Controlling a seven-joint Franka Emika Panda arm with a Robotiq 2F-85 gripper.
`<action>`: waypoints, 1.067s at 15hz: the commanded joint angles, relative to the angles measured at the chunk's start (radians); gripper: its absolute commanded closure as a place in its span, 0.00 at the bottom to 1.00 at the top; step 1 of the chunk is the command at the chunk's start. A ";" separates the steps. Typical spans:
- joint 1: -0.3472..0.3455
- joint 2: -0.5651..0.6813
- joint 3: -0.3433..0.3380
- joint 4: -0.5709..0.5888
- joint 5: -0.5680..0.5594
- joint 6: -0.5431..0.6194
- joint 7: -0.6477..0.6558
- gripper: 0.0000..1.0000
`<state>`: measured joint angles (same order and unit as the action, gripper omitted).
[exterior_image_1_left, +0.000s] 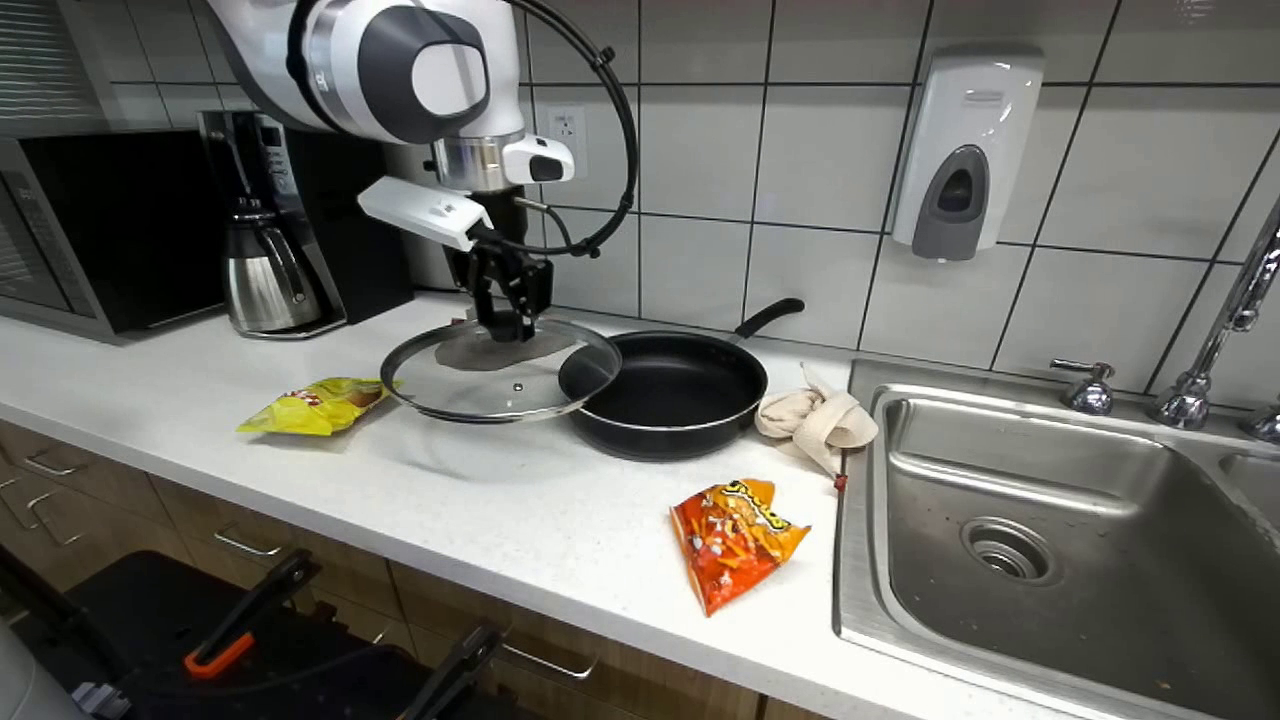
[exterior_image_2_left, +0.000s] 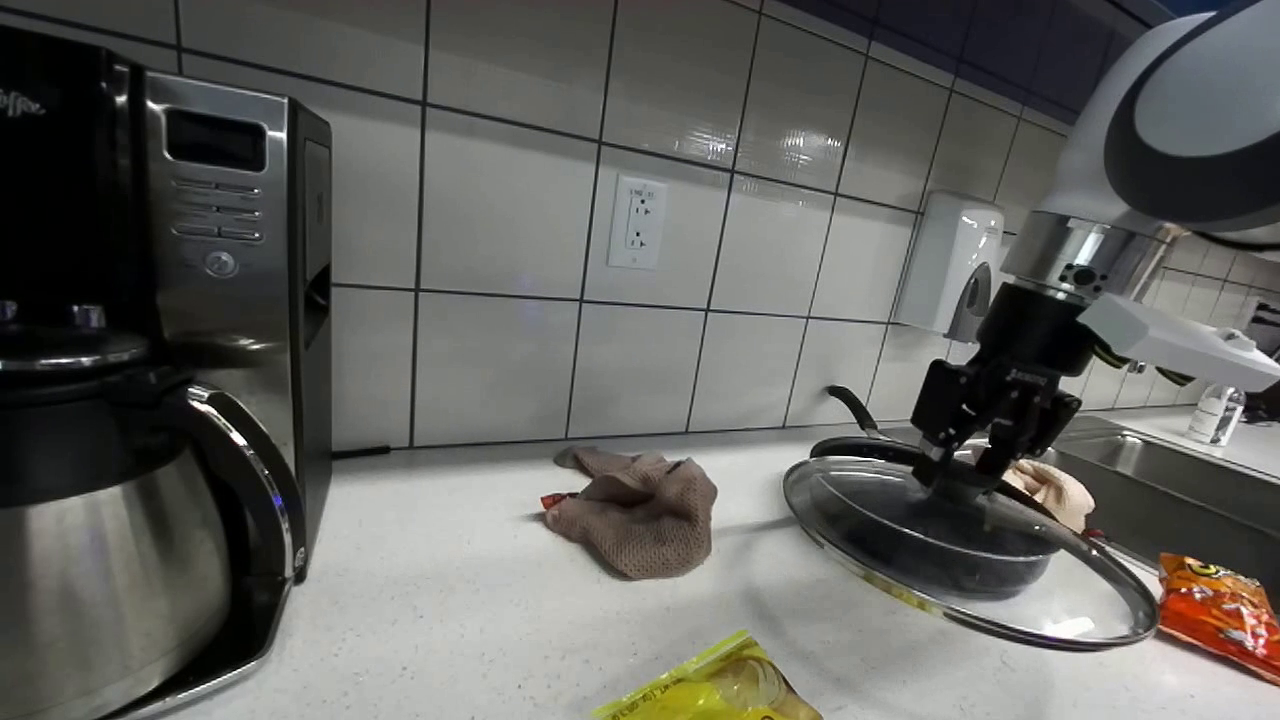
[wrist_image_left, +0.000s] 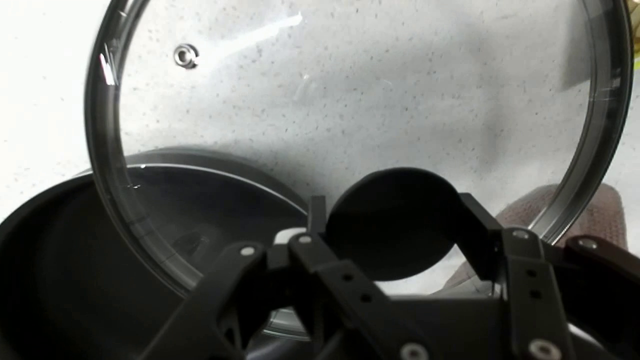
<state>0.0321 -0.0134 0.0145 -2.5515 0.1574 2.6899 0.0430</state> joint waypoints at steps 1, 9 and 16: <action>0.019 -0.082 0.023 -0.057 0.011 -0.019 0.012 0.61; 0.053 -0.094 0.050 -0.117 -0.022 -0.035 0.019 0.61; 0.066 -0.154 0.064 -0.142 -0.020 -0.066 0.004 0.61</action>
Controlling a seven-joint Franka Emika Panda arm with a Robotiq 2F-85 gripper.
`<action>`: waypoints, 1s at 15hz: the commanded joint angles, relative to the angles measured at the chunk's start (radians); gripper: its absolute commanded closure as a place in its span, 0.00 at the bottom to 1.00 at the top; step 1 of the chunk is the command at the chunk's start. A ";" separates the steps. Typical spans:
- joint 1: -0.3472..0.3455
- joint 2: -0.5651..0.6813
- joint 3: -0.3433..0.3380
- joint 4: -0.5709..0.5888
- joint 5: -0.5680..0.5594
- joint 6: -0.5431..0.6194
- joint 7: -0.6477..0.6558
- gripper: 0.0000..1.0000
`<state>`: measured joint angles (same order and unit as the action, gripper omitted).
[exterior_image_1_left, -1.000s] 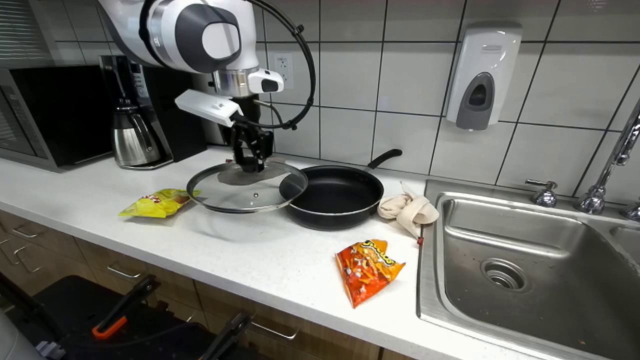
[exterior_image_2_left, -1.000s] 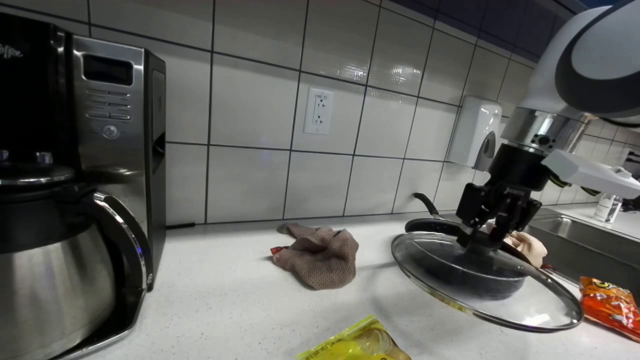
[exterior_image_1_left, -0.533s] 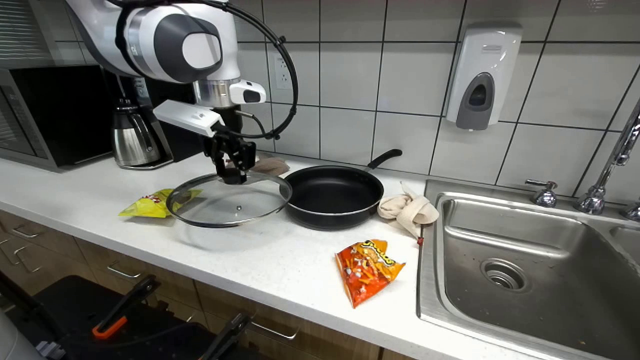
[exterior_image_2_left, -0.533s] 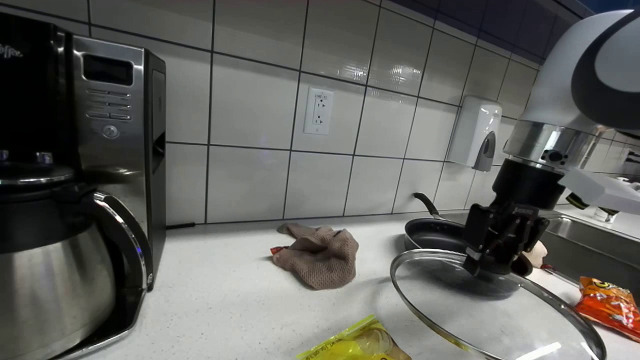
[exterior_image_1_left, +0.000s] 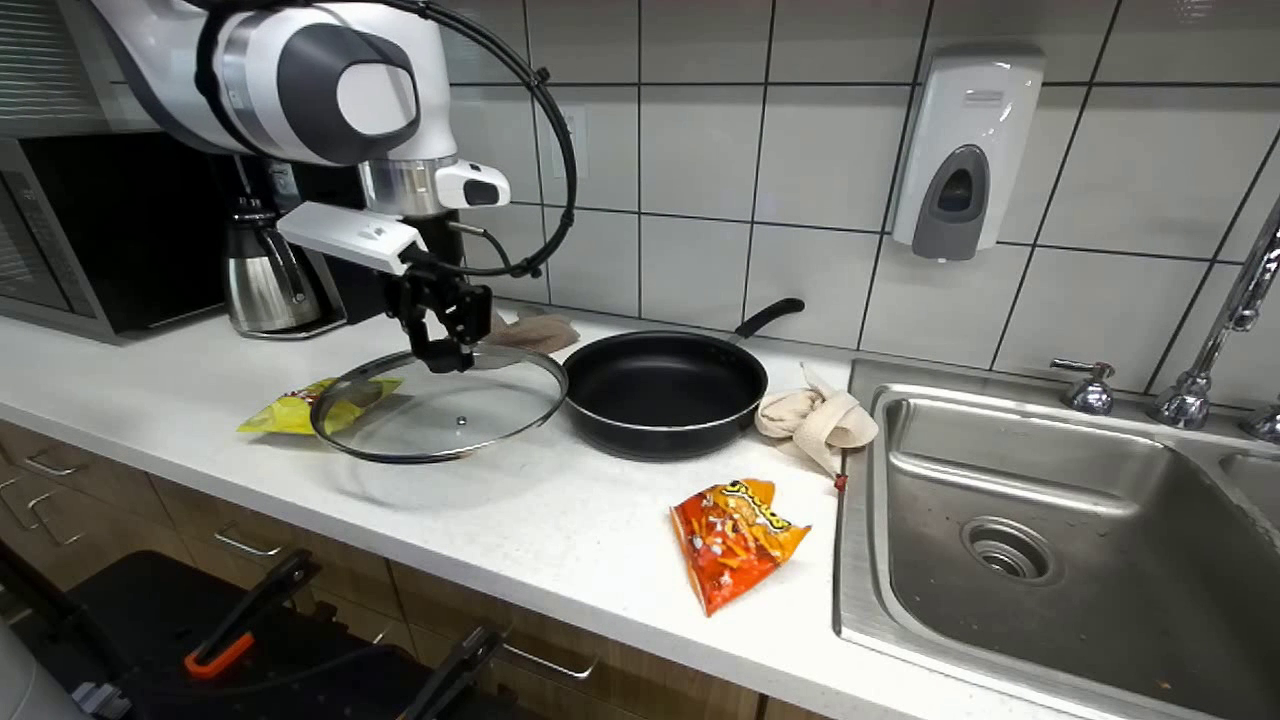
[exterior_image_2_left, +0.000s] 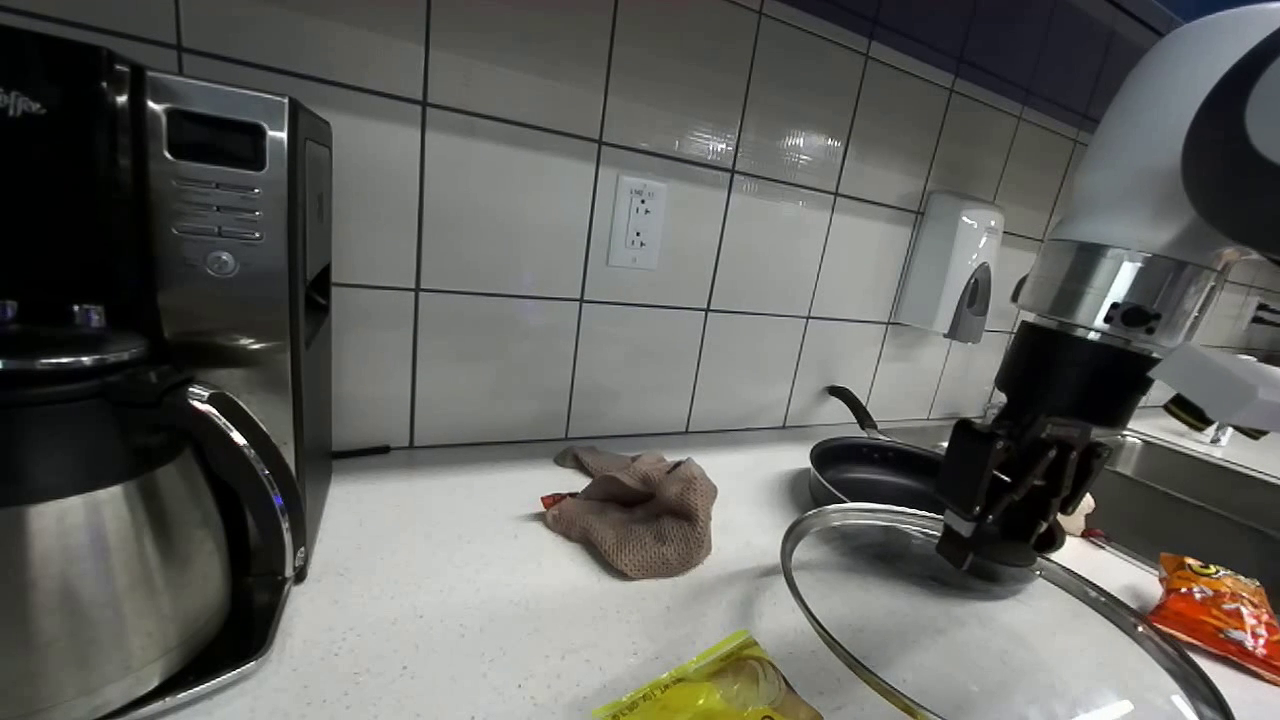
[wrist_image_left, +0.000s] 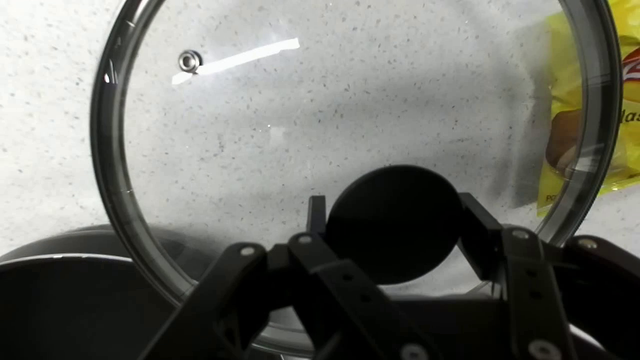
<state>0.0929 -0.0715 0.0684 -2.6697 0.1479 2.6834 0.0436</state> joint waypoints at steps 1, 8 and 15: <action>0.008 -0.104 0.013 -0.027 -0.013 -0.066 0.003 0.61; 0.010 -0.143 0.009 -0.057 -0.024 -0.056 0.011 0.61; 0.010 -0.118 0.018 -0.085 -0.018 -0.027 0.066 0.61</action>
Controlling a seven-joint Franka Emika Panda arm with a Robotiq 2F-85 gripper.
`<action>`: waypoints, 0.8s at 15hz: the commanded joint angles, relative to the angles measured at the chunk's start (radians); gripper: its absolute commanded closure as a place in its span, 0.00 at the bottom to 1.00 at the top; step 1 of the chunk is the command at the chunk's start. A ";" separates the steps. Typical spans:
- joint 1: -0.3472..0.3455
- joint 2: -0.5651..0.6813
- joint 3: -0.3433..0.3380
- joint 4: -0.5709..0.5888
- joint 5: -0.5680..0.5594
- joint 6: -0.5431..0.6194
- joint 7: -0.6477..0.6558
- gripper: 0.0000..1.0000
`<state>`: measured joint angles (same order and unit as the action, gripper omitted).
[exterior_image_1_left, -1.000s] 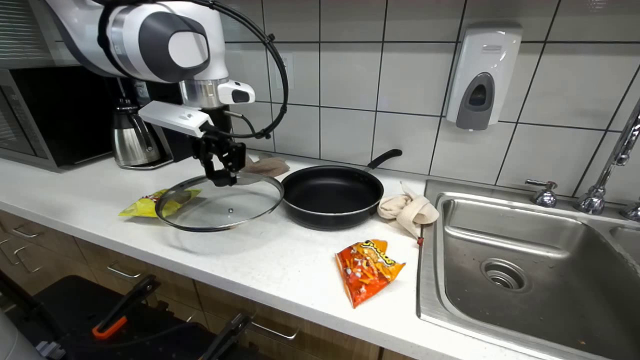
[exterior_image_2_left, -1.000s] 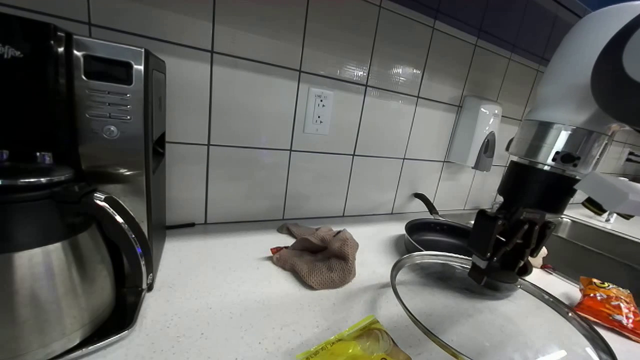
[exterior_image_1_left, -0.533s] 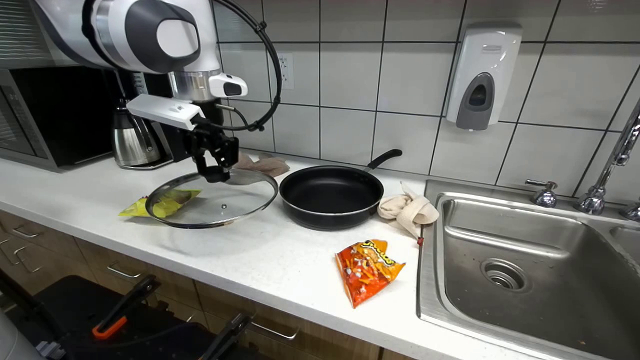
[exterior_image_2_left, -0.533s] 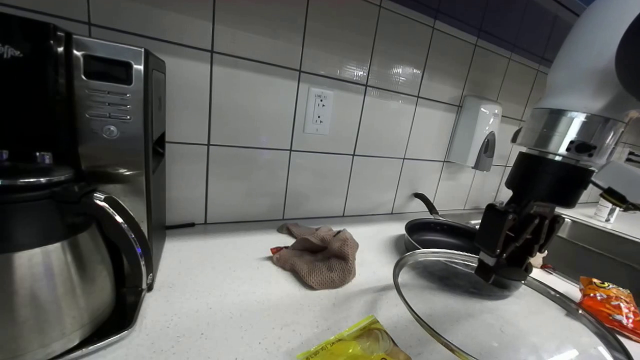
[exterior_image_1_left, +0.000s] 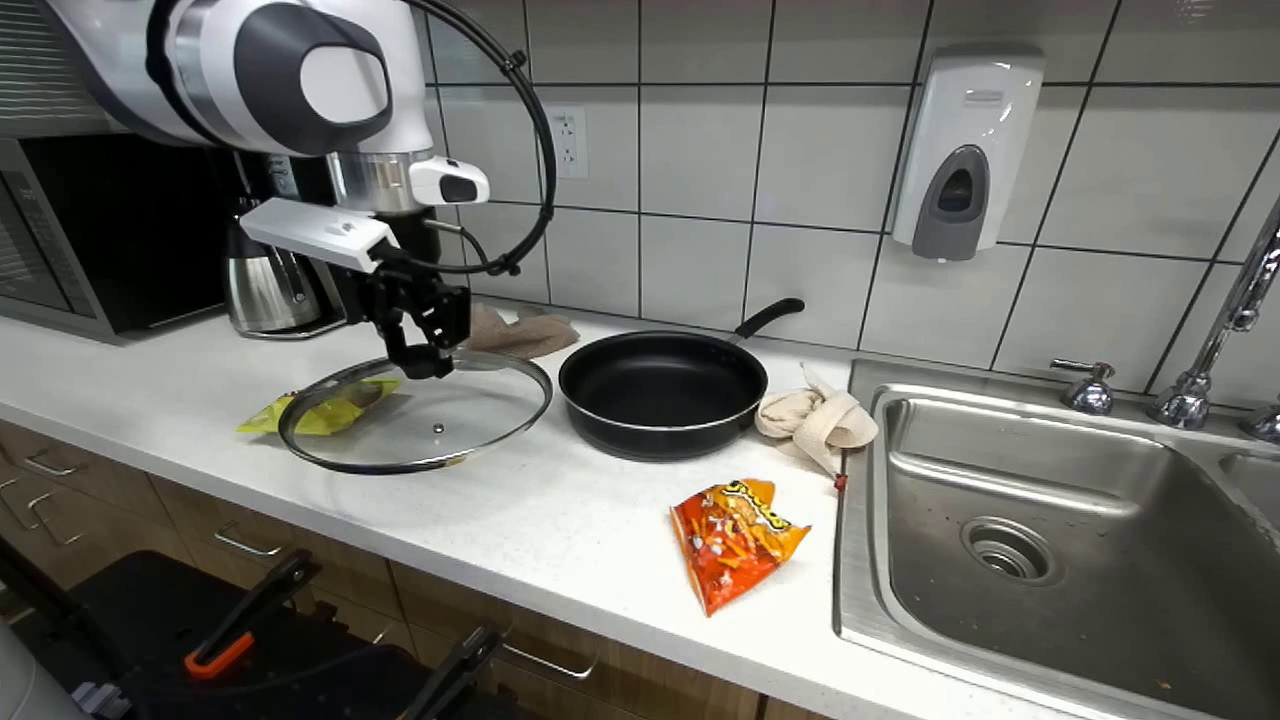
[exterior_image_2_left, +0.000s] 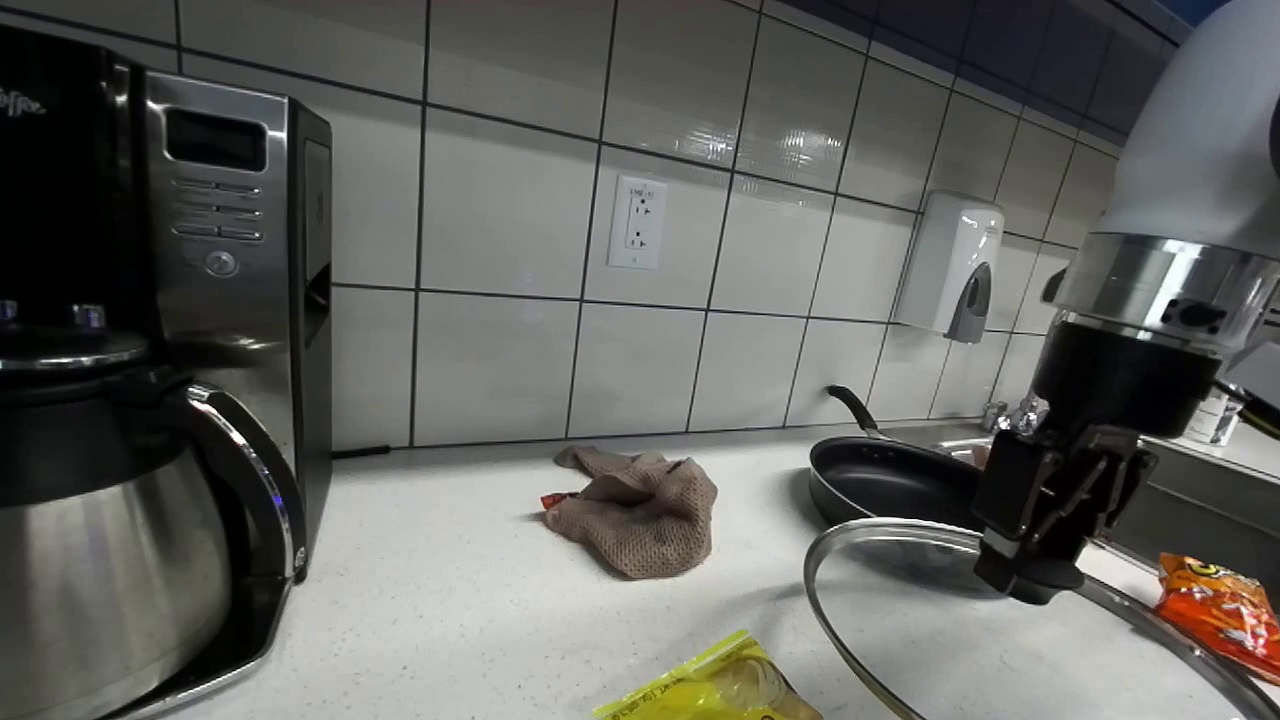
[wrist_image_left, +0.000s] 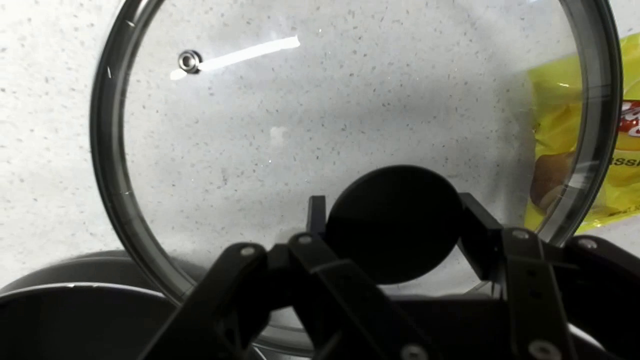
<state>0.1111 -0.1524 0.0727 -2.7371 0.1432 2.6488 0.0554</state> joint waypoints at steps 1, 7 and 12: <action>-0.010 -0.031 0.015 -0.022 -0.019 0.016 0.066 0.61; -0.026 0.000 0.016 -0.037 -0.062 0.029 0.138 0.61; -0.046 0.039 0.014 -0.035 -0.135 0.040 0.228 0.61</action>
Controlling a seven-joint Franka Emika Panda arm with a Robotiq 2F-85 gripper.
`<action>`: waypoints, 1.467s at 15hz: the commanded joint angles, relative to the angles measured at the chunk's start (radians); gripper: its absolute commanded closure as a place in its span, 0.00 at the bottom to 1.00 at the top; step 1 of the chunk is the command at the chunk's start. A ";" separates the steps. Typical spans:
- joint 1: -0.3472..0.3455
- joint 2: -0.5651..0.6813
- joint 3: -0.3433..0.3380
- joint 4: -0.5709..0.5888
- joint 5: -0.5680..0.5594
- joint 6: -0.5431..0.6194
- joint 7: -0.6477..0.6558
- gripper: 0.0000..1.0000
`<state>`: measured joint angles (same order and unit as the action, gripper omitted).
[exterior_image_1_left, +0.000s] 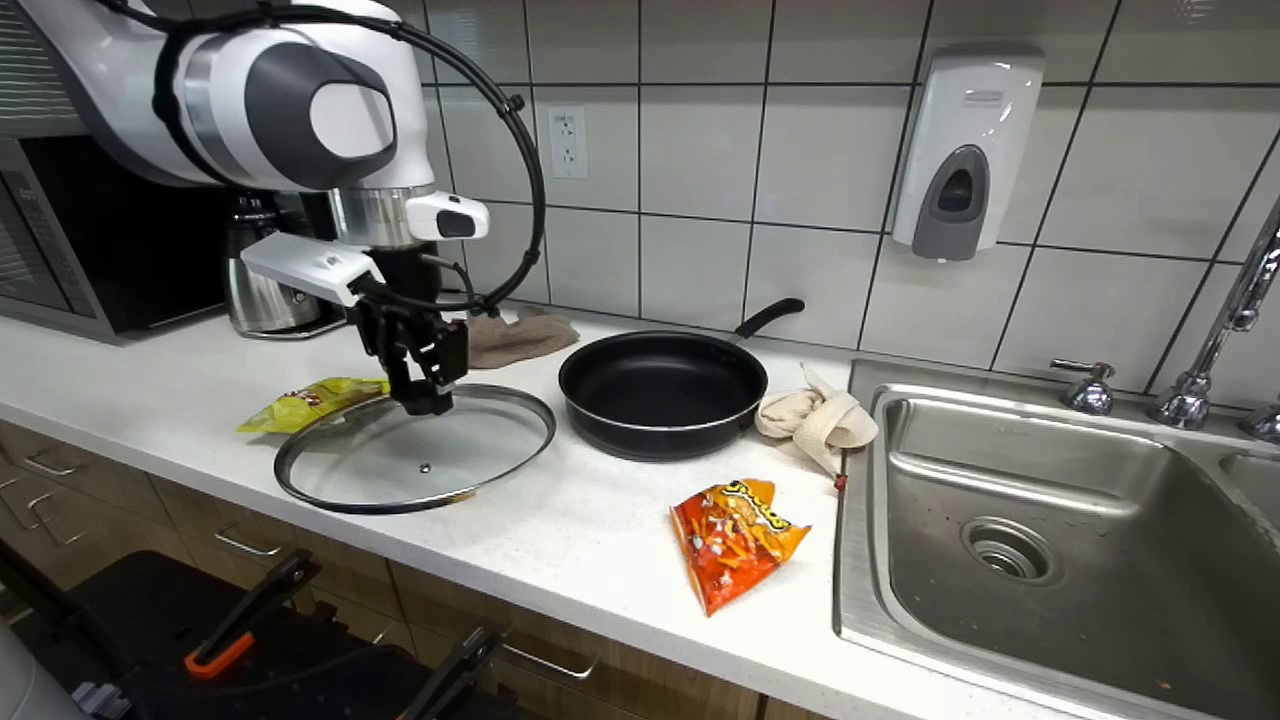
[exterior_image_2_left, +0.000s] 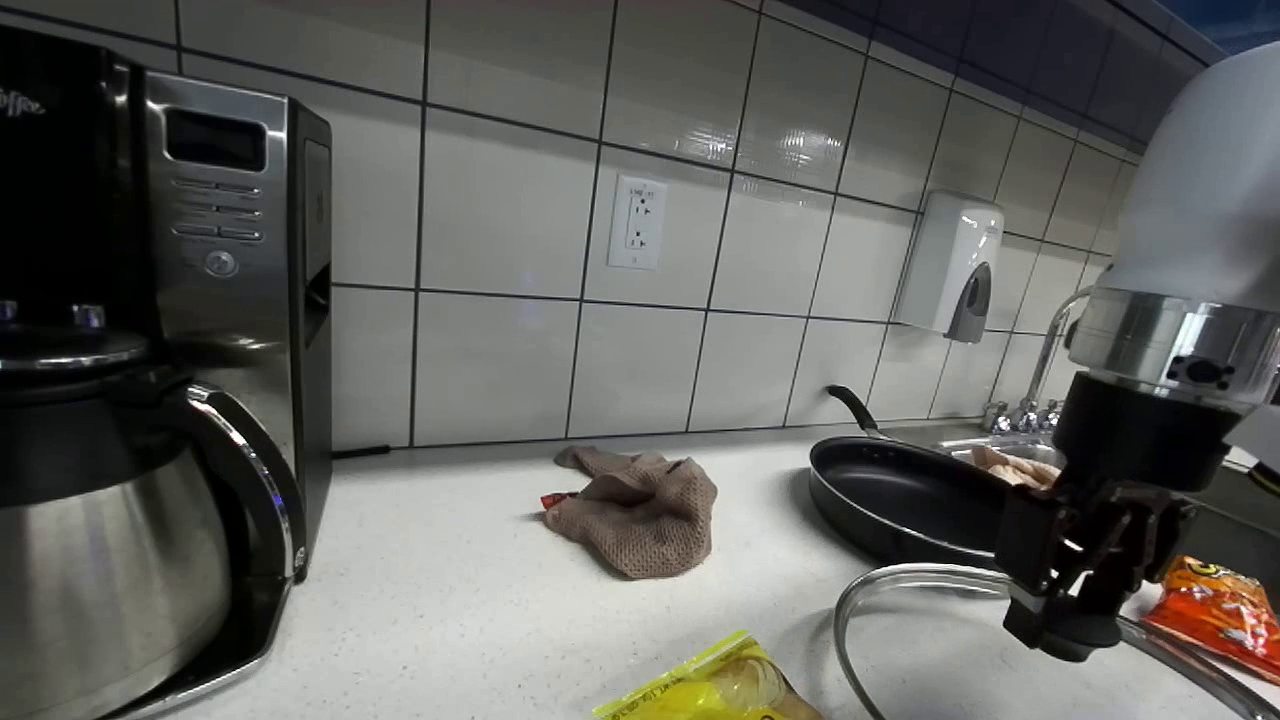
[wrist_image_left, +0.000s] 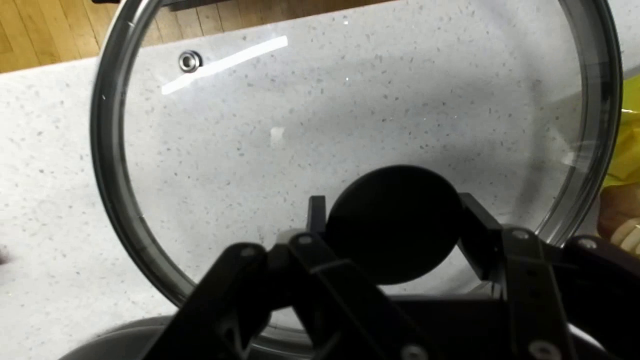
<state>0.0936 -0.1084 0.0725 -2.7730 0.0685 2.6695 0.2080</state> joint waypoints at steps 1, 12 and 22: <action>-0.032 0.006 0.013 0.001 -0.075 0.027 0.094 0.61; -0.033 0.127 -0.023 0.023 -0.132 0.133 0.202 0.61; -0.026 0.142 -0.036 0.048 -0.103 0.143 0.178 0.05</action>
<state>0.0665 0.0377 0.0386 -2.7501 -0.0313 2.8203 0.3700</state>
